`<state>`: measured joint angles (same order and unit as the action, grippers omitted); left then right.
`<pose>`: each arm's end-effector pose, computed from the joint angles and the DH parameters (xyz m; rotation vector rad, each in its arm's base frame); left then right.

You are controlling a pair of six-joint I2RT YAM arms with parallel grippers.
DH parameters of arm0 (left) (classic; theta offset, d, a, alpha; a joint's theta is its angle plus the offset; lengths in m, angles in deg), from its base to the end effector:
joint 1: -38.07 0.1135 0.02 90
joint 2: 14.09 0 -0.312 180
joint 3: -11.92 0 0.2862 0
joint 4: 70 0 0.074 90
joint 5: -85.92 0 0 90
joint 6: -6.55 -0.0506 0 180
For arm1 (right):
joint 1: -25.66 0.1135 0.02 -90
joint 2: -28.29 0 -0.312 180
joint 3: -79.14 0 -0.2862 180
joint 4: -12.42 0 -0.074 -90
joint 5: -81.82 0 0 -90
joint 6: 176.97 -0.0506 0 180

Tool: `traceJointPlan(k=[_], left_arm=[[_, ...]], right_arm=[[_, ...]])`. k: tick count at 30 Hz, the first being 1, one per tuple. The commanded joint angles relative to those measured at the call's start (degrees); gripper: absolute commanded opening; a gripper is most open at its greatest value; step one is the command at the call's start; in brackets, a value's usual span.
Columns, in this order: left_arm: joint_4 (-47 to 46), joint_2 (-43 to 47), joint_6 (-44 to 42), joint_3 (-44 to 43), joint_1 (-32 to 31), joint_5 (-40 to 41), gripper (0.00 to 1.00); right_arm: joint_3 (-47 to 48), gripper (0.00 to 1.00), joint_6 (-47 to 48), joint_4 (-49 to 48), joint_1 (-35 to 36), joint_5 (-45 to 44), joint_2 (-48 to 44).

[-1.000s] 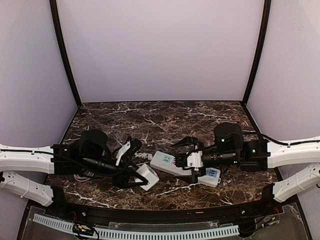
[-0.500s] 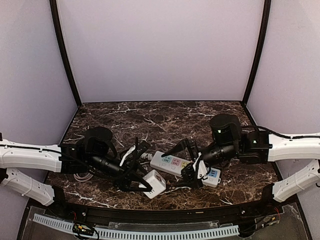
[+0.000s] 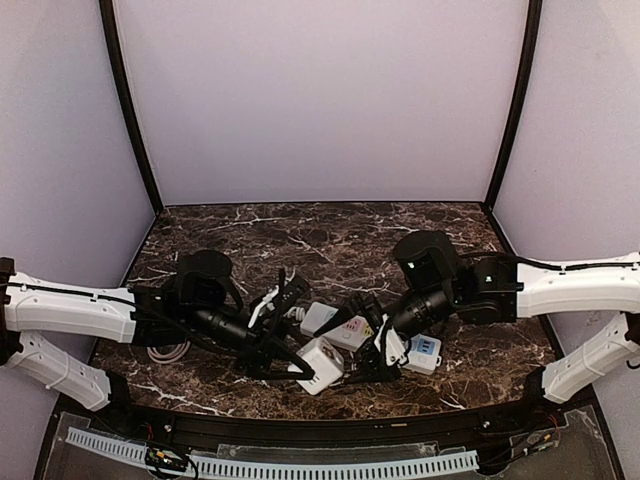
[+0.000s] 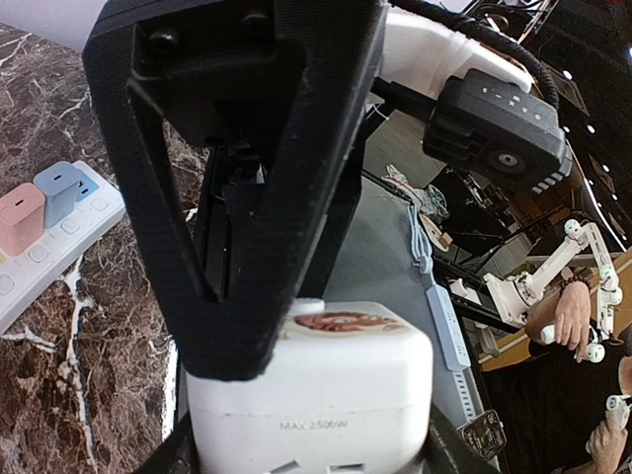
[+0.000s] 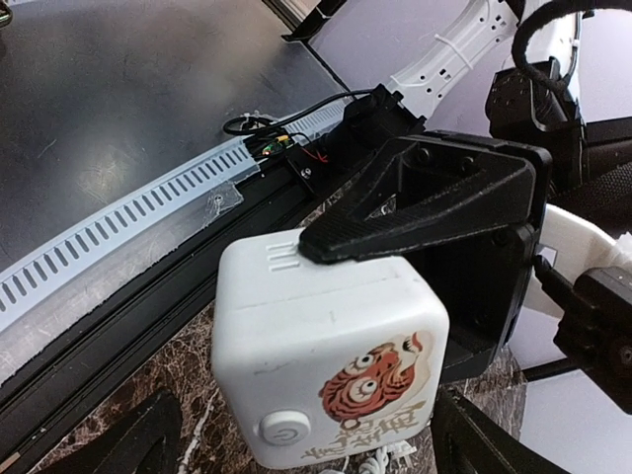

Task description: Insert the plug

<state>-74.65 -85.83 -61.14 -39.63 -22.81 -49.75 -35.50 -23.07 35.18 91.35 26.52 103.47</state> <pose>0.1125 -0.2764 0.2817 1.2888 1.7085 -1.6701 0.1053 0.3031 0.3041 -2.0197 0.5599 0.6630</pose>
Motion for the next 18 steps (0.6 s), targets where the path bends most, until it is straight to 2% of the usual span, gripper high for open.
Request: traceJointPlan(k=[1, 18], left_arm=[[-4.5, -1.0, 1.2, -2.7, 0.3, -2.0, 0.32], [-6.9, -4.5, 2.1, -4.5, 0.3, -3.7, 0.33]], right_arm=[[2.2, 0.86, 0.4, 0.7, 0.4, 3.3, 1.2], [5.2, 0.71, 0.9, 4.0, 0.4, 5.3, 3.6]])
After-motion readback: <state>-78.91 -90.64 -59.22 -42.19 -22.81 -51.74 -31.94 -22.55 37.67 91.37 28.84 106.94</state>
